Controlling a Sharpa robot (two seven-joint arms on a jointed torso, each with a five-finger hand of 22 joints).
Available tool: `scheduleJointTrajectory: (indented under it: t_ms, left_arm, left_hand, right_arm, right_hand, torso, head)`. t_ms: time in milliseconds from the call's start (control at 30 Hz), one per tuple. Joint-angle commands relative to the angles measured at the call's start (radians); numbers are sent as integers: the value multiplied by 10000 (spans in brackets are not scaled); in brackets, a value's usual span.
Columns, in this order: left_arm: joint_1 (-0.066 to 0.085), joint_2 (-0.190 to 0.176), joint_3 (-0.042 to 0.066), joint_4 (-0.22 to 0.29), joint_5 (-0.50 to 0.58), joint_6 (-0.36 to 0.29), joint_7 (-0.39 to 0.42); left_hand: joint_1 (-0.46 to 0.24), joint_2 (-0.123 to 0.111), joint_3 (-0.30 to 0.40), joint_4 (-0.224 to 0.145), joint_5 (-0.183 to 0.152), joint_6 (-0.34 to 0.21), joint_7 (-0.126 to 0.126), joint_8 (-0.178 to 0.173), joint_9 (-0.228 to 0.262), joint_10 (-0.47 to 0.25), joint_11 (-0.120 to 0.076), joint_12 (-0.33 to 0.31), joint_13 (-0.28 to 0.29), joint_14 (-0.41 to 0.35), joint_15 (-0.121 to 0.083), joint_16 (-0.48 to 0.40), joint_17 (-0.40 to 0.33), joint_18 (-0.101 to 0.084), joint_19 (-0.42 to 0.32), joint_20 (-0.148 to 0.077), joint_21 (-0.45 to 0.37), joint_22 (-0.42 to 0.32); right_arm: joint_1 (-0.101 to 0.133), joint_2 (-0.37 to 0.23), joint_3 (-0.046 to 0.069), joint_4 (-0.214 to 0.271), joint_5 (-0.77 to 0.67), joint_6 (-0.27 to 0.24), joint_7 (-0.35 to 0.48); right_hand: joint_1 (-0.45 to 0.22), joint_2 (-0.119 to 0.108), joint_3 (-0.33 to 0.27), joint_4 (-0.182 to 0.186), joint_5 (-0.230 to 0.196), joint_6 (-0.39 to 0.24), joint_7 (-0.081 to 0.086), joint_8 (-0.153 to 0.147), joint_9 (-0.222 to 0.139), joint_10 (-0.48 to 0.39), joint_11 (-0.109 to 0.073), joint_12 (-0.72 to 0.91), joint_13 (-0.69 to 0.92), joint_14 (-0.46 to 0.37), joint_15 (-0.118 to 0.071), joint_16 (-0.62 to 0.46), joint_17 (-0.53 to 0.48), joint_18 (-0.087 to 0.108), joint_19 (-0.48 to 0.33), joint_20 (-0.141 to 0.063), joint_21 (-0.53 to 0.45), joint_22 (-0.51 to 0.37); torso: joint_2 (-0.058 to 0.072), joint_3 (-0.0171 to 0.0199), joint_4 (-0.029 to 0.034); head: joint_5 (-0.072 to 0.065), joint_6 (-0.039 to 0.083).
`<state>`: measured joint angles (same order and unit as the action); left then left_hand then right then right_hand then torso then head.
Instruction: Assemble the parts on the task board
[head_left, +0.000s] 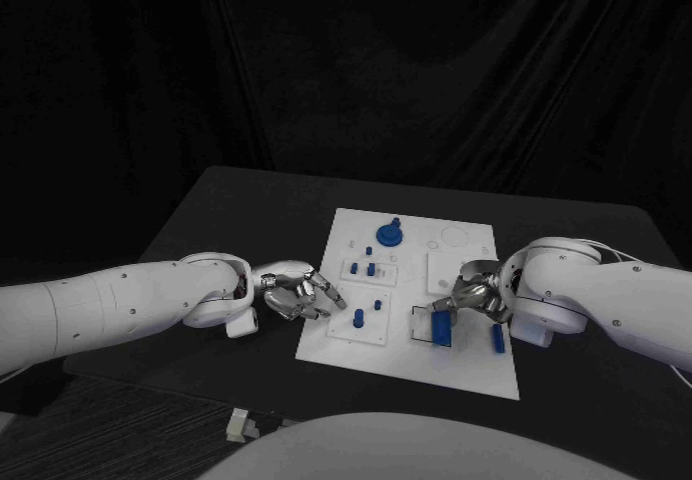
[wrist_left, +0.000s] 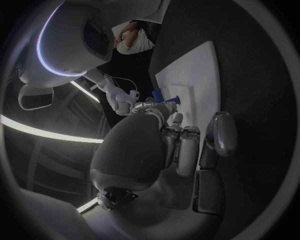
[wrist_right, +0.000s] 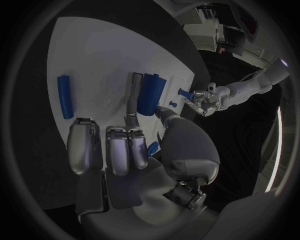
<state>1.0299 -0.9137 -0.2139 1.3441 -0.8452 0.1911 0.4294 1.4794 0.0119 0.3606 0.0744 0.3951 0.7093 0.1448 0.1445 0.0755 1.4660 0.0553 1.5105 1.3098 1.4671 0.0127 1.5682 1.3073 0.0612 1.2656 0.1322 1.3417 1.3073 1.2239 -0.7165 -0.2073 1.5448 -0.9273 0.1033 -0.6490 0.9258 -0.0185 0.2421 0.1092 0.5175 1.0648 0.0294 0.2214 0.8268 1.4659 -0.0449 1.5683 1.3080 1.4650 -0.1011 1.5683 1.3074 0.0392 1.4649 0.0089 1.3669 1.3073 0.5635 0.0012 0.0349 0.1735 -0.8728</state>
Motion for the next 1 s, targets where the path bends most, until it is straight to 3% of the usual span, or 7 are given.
scheduleJointTrajectory:
  t_ms: [33, 167, 367, 567, 1000]
  left_arm:
    - [-13, 22, 5, 16, 43, 134, 82]
    - [-13, 16, 5, 25, 43, 144, 68]
    - [-13, 10, 5, 24, 43, 156, 50]
    - [-13, 20, 5, 16, 43, 167, 45]
    - [-13, 5, 5, 20, 43, 188, 12]
  left_hand:
    - [-86, -22, 54, -3, 31, 15, 17, 38, 10, 25, 83, -51, 1865, 1037, 92, 26, 2635, 130, -62, -15, -56, 1633]
    - [-86, -22, 54, -3, 31, 15, 17, 38, 10, 25, 83, -51, 1865, 1037, 92, 26, 2635, 130, -62, -15, -56, 1633]
    - [-86, -22, 54, -3, 31, 15, 17, 38, 10, 25, 83, -51, 1865, 1037, 92, 26, 2635, 130, -62, -15, -56, 1633]
    - [-91, -21, 66, -4, 34, 22, 24, 40, 10, 23, 87, -52, 1865, 1037, 97, 26, 2635, 137, -92, -10, -79, 1624]
    - [-91, -21, 66, -4, 34, 22, 24, 40, 10, 23, 87, -52, 1865, 1037, 97, 26, 2635, 137, -92, -10, -79, 1624]
  right_arm:
    - [-48, 39, -6, 45, 11, -57, -99]
    - [-48, 65, -5, 36, 42, -59, -97]
    - [-49, 105, -5, 50, 68, -66, -93]
    - [-49, 149, -5, 74, 108, -88, -88]
    - [-47, 171, -4, 53, 139, -159, -69]
  right_hand:
    - [-96, 8, 329, -238, -58, 31, -38, 31, -16, 1049, -14, 25, 2628, 1027, -31, -46, 2480, 77, 346, -17, -44, 2012]
    - [-150, 29, 305, -175, -230, 40, -36, 35, -17, 1049, -12, 25, 2628, 1025, -29, -49, 2472, 78, 344, -15, -50, 2011]
    - [-178, 12, 203, -102, -934, 28, -26, 34, -18, 1049, -4, 25, 2628, 1020, -22, -58, 2451, 83, 336, -9, -80, 2003]
    - [-186, 17, 189, -87, -1003, 32, -26, 37, -17, 1049, -2, 25, 2628, 1021, -20, -57, 2454, 83, 336, -8, -81, 2003]
    - [-289, 36, 6, 91, -1641, 25, -9, 43, -15, 1049, 13, 25, 2628, 1015, -7, -69, 2425, 86, 334, 5, -102, 1999]
  torso:
    - [-1, 1, -3]
    - [-3, 2, -2]
    - [1, 1, 1]
    - [3, 1, 0]
    - [2, 1, -3]
  head:
    - [19, 2]
    - [18, 2]
    - [12, 2]
    - [12, 2]
    - [29, 2]
